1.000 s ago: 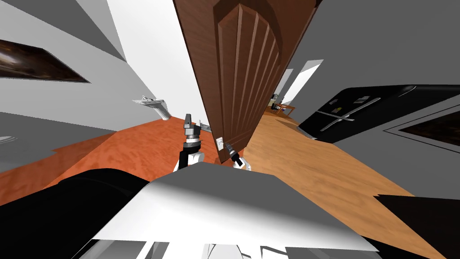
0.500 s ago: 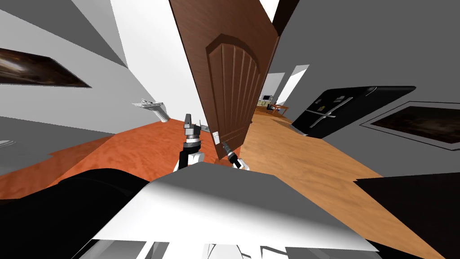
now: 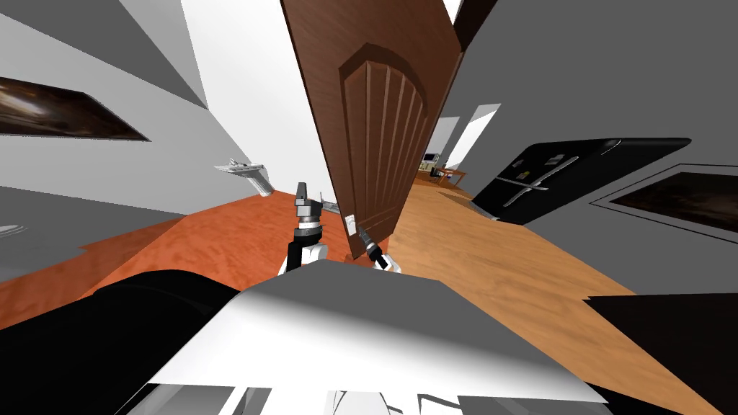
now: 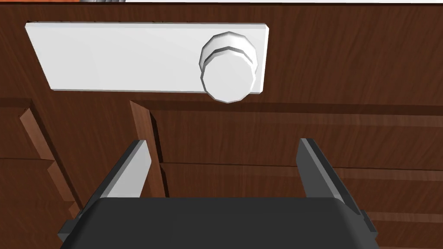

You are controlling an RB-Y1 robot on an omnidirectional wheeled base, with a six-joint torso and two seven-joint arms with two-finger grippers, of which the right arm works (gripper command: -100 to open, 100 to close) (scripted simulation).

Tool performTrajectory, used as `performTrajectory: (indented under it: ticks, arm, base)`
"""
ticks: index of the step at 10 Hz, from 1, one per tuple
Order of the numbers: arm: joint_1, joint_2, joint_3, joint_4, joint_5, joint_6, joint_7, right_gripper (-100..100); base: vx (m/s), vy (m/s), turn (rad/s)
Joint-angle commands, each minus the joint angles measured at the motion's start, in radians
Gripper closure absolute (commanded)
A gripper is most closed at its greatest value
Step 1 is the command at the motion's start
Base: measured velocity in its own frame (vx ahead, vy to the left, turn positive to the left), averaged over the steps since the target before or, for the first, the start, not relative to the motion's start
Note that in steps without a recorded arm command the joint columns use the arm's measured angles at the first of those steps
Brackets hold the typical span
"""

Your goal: Push the door open

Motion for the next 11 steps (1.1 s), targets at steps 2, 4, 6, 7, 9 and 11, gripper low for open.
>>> performTrajectory:
  ticks: [2,4,6,7,9,11]
  arm:
    - [-0.009,0.016,-0.011,0.014,-0.001,-0.005,0.007,-100]
    - [-0.015,0.041,-0.019,0.024,-0.001,-0.008,0.011,-100]
    - [-0.009,0.031,-0.015,0.014,-0.001,-0.005,0.01,100]
    - [-0.009,0.031,-0.015,0.014,-0.001,-0.005,0.01,100]
    - [-0.009,0.031,-0.015,0.014,-0.001,-0.005,0.01,100]
    - [-0.009,0.031,-0.015,0.014,-0.001,-0.005,0.01,100]
  base:
    - [0.175,0.204,0.035]
    - [0.151,0.164,0.021]
    - [0.026,0.031,-0.003]
    - [-0.021,-0.026,0.011]
    - [-0.016,-0.019,0.001]
    - [-0.004,-0.003,-0.002]
